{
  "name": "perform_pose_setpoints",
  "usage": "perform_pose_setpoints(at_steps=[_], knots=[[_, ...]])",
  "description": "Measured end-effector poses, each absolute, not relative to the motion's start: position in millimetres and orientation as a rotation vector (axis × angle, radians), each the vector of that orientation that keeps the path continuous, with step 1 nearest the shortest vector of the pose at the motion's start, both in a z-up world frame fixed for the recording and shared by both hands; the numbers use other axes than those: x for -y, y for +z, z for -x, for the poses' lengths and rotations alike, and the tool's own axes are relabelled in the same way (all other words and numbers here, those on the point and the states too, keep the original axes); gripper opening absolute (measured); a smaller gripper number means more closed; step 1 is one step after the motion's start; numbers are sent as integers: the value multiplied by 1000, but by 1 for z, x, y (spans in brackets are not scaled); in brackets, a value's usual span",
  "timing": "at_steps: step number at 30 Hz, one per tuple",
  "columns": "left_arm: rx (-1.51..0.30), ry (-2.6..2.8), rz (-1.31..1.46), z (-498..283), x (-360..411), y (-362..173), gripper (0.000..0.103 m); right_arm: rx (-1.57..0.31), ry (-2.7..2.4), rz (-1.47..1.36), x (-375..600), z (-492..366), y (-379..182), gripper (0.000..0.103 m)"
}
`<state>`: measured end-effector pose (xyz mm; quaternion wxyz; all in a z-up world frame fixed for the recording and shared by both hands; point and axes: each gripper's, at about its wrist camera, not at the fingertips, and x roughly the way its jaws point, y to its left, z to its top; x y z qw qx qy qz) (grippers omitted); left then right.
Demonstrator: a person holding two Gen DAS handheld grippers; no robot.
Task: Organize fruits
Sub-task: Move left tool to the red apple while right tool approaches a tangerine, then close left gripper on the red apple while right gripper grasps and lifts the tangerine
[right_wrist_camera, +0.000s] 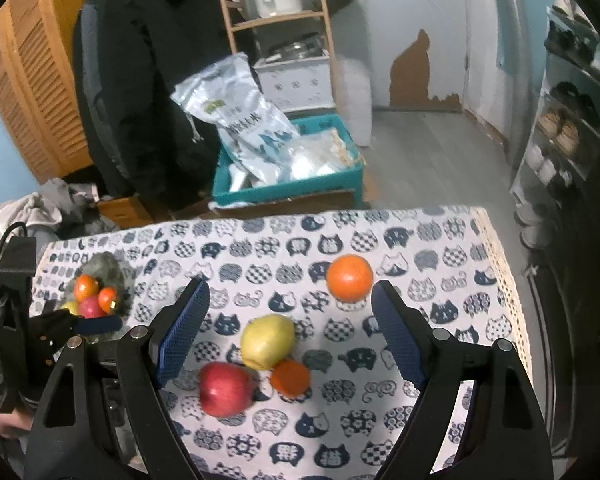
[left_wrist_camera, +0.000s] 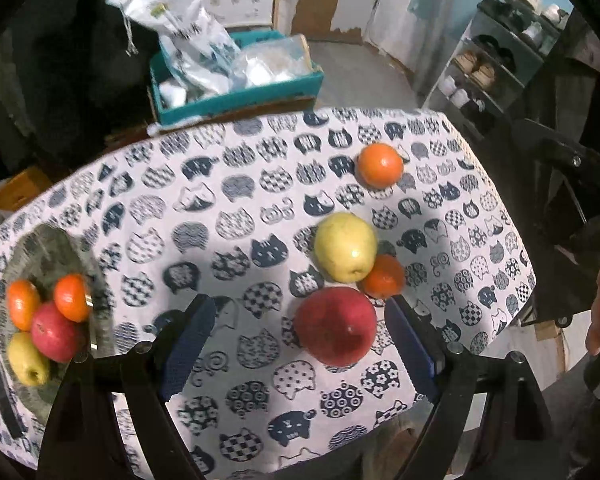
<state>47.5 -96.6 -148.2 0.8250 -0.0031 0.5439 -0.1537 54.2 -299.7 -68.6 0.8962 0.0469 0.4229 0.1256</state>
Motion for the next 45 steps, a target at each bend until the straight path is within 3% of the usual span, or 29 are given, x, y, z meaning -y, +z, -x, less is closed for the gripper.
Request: perform_pose_setpoints(at_steps=[13, 32, 36, 45], knots=[[-1291, -342, 18, -60, 129, -202, 88, -1042, 205, -78, 327, -58, -141, 83], [-1395, -389, 17, -69, 141, -260, 88, -1106, 240, -58, 316, -61, -166, 83], [-1404, -441, 50, -70, 143, -263, 77, -1113, 242, -56, 315, -61, -169, 83], [-1374, -432, -32, -63, 144, -258, 77, -1153, 281, -50, 308, -62, -183, 83]])
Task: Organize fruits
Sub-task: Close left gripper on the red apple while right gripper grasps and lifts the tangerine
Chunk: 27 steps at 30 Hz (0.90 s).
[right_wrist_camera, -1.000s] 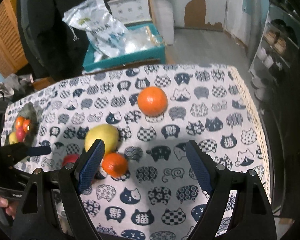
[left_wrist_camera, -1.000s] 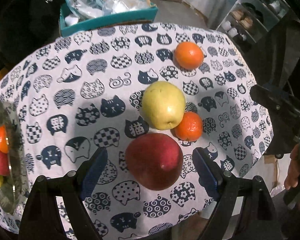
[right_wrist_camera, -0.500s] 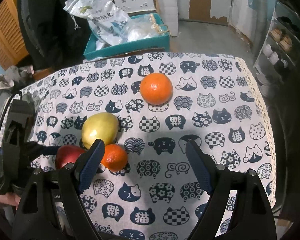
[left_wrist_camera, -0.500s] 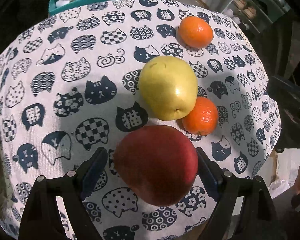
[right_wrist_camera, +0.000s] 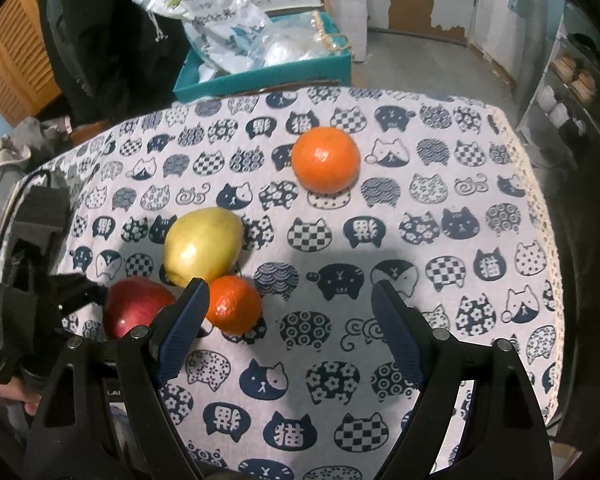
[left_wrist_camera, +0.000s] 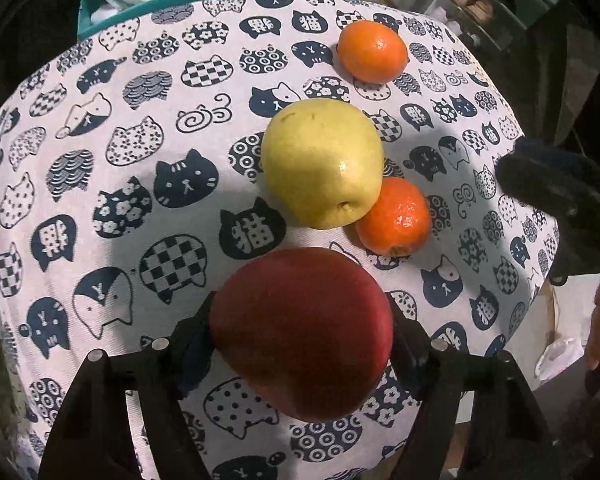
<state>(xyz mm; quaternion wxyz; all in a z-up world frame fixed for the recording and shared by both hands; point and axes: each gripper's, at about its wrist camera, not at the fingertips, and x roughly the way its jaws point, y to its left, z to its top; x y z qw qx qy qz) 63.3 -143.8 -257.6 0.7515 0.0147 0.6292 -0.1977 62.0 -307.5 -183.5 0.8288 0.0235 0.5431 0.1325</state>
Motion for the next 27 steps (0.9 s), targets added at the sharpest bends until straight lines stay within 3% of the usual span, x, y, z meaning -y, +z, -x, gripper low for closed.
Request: perform_pose_setpoints(at_steps=[18, 24, 25, 27], knots=[[-1341, -357, -27, -59, 105, -241, 77, -1261, 415, 11, 262, -72, -244, 83], [-1326, -353, -26, -58, 100, -237, 77, -1272, 427, 30, 254, -72, -256, 59], [-1322, -352, -28, -58, 100, -235, 77, -1272, 438, 24, 253, -72, -255, 48], [-1314, -350, -24, -58, 98, -232, 77, -1272, 422, 37, 252, -72, -252, 48]])
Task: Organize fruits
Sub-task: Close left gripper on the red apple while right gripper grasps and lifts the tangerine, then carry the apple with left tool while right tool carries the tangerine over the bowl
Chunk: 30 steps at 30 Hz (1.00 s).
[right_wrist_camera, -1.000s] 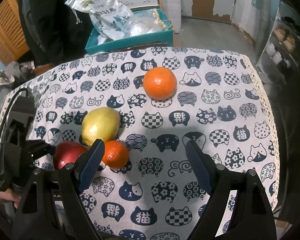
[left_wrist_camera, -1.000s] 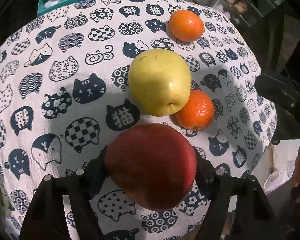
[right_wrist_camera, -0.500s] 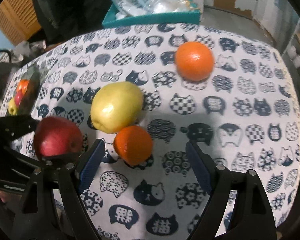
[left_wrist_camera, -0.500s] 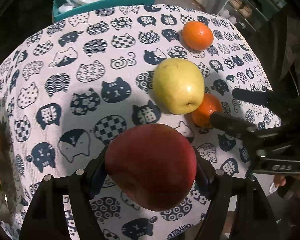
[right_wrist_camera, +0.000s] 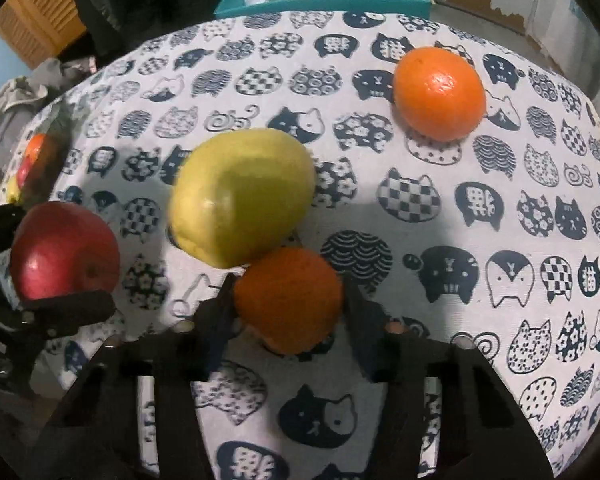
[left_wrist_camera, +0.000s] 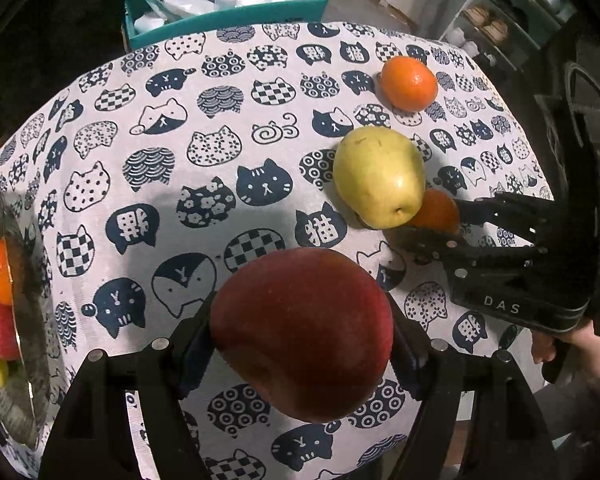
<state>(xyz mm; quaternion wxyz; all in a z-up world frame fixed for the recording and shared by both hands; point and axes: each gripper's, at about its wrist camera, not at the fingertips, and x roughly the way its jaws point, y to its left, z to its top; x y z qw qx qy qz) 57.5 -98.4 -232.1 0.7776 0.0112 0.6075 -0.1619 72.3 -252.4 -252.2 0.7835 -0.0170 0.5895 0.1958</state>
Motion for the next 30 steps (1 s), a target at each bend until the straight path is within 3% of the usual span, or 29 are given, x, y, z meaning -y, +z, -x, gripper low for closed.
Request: perform_pose_setpoints(at_steps=[9, 30], knots=[[-1266, -347, -28, -56, 96, -214, 77, -1231, 369, 26, 267, -68, -228, 48], [-1066, -365, -53, -30, 86, -130, 77, -940, 397, -10, 251, -54, -103, 48]])
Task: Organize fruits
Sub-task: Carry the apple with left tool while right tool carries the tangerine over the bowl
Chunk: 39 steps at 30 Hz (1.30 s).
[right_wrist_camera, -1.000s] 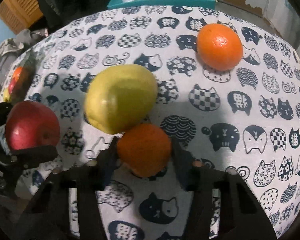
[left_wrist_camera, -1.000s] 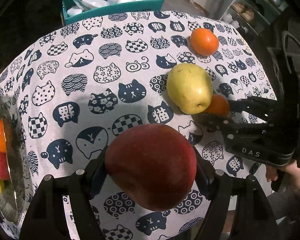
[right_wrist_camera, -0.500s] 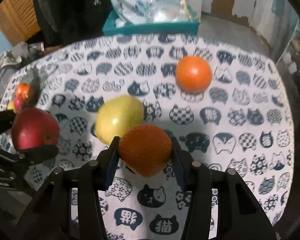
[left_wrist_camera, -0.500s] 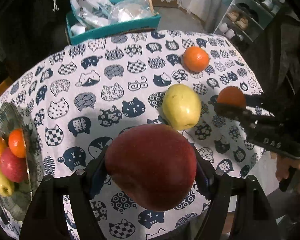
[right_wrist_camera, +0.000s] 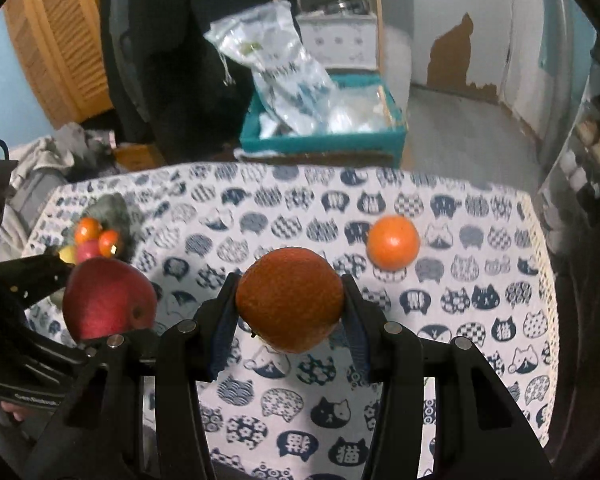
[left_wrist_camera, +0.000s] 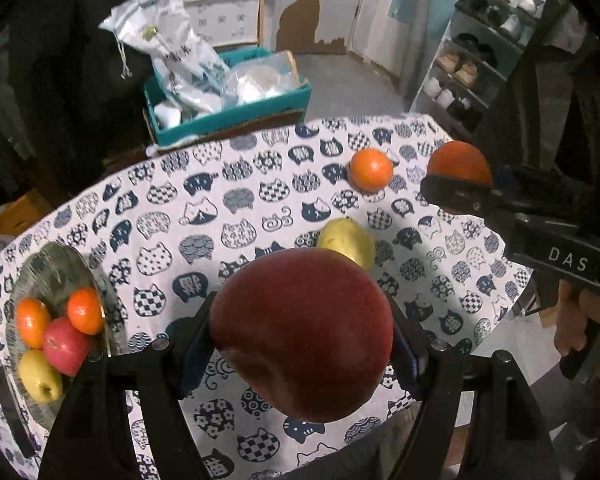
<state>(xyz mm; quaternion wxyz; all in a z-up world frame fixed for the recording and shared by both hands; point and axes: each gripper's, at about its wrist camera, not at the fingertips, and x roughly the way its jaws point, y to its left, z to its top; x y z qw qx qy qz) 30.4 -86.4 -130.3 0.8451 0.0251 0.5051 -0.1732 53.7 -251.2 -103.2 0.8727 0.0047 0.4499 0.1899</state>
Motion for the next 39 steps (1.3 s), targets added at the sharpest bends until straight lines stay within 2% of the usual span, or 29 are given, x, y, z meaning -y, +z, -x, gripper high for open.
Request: perform_pose_setpoints(at_steps=[20, 39], knots=[[-904, -345, -28, -19, 56, -71, 77, -815, 458, -21, 225, -51, -43, 48], [-874, -266, 45, -11, -1, -63, 77, -784, 542, -2, 172, -56, -24, 48]])
